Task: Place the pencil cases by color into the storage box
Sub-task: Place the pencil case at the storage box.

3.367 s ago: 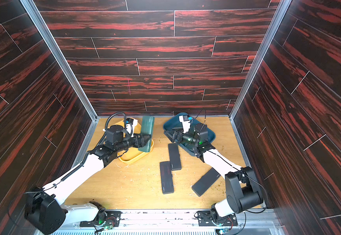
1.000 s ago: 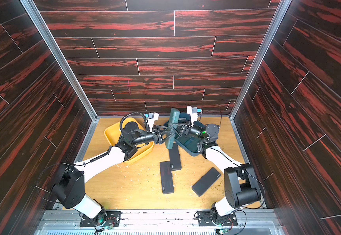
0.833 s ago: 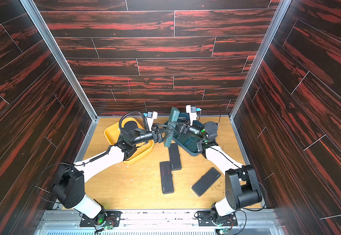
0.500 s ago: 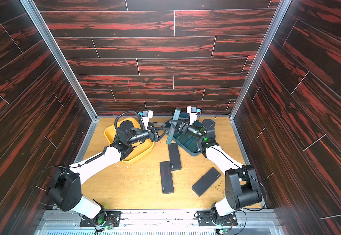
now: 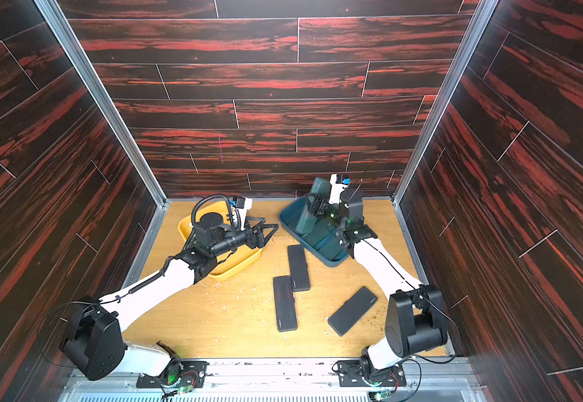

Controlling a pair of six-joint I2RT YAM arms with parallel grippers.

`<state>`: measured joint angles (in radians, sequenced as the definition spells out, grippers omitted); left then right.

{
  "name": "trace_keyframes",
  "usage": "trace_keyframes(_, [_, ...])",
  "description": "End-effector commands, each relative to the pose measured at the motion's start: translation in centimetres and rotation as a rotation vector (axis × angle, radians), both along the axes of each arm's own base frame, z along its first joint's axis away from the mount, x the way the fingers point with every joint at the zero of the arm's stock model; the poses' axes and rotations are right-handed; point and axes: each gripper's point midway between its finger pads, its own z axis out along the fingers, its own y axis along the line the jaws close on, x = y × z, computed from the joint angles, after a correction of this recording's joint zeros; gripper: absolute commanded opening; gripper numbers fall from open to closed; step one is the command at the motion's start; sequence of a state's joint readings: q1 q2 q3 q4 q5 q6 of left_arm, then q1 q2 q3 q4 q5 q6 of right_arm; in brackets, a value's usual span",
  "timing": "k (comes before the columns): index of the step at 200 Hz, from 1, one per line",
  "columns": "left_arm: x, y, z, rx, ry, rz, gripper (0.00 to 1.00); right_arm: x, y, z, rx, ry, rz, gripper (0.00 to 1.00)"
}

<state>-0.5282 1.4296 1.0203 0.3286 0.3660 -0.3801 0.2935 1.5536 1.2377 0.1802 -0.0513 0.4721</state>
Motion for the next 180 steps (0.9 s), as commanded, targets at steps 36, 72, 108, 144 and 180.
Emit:
trace_keyframes(36, [0.2, 5.4, -4.0, 0.220, 0.056, 0.318, 0.84, 3.8, -6.5, -7.3, -0.179, 0.257, -0.320, 0.53])
trace_keyframes(72, [-1.4, 6.2, -5.8, 0.319, 0.050, 0.399, 0.84, 4.4, -9.5, -9.9, -0.199, 0.354, -0.408, 0.53])
trace_keyframes(108, [-3.1, 5.6, -7.7, 0.374, 0.045, 0.398, 0.83, 4.2, -11.3, -12.3, -0.209, 0.458, -0.454, 0.52])
trace_keyframes(144, [-4.6, 4.5, -8.3, 0.343, 0.053, 0.355, 0.83, 3.7, -11.6, -14.9, -0.212, 0.547, -0.471, 0.53])
trace_keyframes(180, [-5.9, 4.0, -8.7, 0.350, 0.039, 0.342, 0.83, 3.0, -11.9, -16.4, -0.219, 0.607, -0.491, 0.52])
